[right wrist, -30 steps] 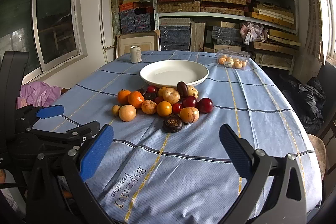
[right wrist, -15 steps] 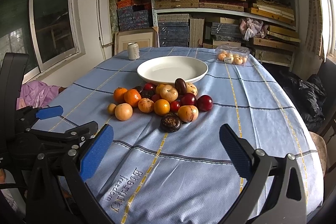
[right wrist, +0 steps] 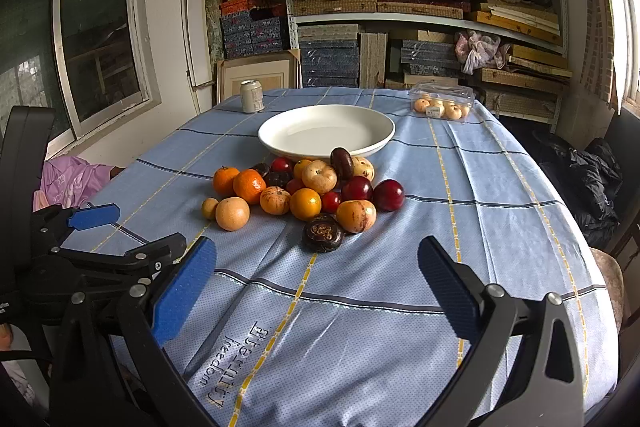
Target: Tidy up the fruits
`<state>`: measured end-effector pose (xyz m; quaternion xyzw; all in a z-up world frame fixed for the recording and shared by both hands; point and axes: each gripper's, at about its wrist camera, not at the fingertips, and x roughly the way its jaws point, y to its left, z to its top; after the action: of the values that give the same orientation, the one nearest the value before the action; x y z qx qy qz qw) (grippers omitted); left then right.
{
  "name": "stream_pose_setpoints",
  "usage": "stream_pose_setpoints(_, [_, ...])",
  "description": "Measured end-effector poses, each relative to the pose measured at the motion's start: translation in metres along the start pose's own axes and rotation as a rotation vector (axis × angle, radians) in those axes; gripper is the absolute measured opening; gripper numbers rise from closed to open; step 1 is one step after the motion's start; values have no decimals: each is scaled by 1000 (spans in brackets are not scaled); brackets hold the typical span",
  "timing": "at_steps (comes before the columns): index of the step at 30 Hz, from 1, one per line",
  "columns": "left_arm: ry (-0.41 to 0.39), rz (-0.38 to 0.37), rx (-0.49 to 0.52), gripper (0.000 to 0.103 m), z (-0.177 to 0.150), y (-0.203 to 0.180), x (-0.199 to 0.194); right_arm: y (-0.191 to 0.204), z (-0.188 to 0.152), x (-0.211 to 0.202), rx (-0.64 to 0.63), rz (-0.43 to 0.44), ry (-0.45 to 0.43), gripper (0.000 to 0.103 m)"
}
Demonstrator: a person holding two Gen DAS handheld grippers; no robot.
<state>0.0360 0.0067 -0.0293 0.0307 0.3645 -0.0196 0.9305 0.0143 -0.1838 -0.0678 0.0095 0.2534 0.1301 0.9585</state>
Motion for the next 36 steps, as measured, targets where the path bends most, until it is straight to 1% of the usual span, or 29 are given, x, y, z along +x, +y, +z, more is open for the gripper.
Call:
stream_pose_setpoints(7, [1,0,0,100,-1,0,1,0,0,0,1,0,1,99])
stream_pose_setpoints(14, [13,1,0,100,-1,1,9,-2,-2,7,4,0,14,99])
stream_pose_setpoints(18, [34,4,-14,100,-1,7,21,-5,-4,22,8,-2,46,99])
stream_pose_setpoints(20, [43,20,-23,100,0,12,28,-8,-6,30,12,0,64,99])
stream_pose_setpoints(24, [79,26,-38,100,1,19,45,-20,-9,53,51,1,117,99])
stream_pose_setpoints(28, [121,-3,-36,100,2,22,64,-31,-7,74,83,1,150,99])
stream_pose_setpoints(31, [150,-47,-36,100,5,25,78,-36,-4,87,94,16,171,99])
stream_pose_setpoints(32, [153,-50,-37,100,7,27,81,-37,-2,92,94,27,177,97])
stream_pose_setpoints(34, [154,-53,-39,100,12,33,90,-38,2,99,93,36,182,85])
stream_pose_setpoints(35, [154,-57,-45,100,15,38,93,-39,5,103,94,40,190,77])
stream_pose_setpoints(36, [155,-60,-51,100,17,41,96,-43,8,108,103,47,202,75])
